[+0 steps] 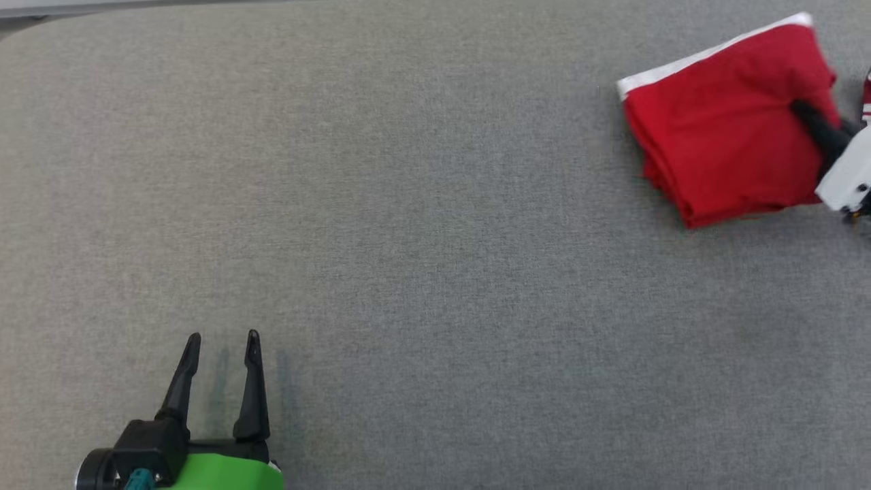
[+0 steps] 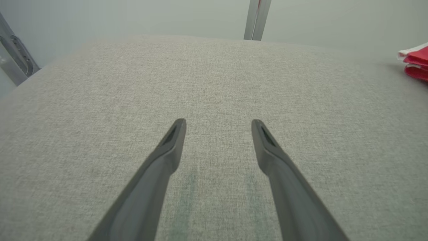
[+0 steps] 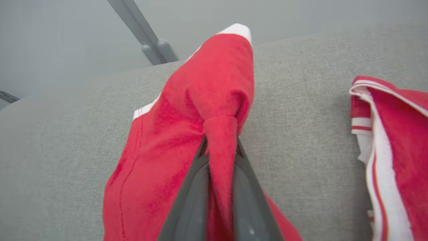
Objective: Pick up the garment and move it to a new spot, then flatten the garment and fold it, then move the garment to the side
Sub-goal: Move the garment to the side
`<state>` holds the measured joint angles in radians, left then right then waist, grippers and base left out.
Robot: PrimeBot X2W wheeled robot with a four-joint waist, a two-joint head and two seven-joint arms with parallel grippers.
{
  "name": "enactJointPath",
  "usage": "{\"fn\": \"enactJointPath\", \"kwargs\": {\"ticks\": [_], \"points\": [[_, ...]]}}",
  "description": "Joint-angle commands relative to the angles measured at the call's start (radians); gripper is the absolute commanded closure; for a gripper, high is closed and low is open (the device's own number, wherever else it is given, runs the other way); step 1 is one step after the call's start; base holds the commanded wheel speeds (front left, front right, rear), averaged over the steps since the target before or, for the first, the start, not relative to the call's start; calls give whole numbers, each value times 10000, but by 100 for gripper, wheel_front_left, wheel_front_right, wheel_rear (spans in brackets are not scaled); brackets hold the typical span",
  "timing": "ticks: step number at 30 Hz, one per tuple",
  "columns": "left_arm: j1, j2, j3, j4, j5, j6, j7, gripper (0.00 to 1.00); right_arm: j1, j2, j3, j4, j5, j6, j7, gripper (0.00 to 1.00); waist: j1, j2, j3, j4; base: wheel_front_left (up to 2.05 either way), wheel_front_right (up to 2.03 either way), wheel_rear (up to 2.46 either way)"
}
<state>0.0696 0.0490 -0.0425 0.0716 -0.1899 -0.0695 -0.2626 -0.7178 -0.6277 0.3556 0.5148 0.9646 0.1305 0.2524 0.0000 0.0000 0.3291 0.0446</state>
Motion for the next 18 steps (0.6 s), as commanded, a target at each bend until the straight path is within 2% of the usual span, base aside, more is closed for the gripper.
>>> {"fn": "enactJointPath", "kwargs": {"ticks": [1,7,14,18], "points": [[-207,30,123,-47,148,-100,-23,0,-296,-272,-143,-29,-209,4,65,100,0,0,904,-846,0,0,0],[-482,60,449,-186,612,-394,-14,0,-1028,-1037,-1083,352,-539,4,654,100,0,0,1773,-1377,0,0,0],[-536,76,650,-254,806,-543,-11,0,-1209,-1351,-2040,1054,-1213,2,1130,100,0,0,2080,-1553,0,0,0],[-474,100,749,-221,879,-578,9,0,-1280,-1293,-2455,1736,-2323,2,1008,100,0,0,2114,-1588,0,0,0]]}}
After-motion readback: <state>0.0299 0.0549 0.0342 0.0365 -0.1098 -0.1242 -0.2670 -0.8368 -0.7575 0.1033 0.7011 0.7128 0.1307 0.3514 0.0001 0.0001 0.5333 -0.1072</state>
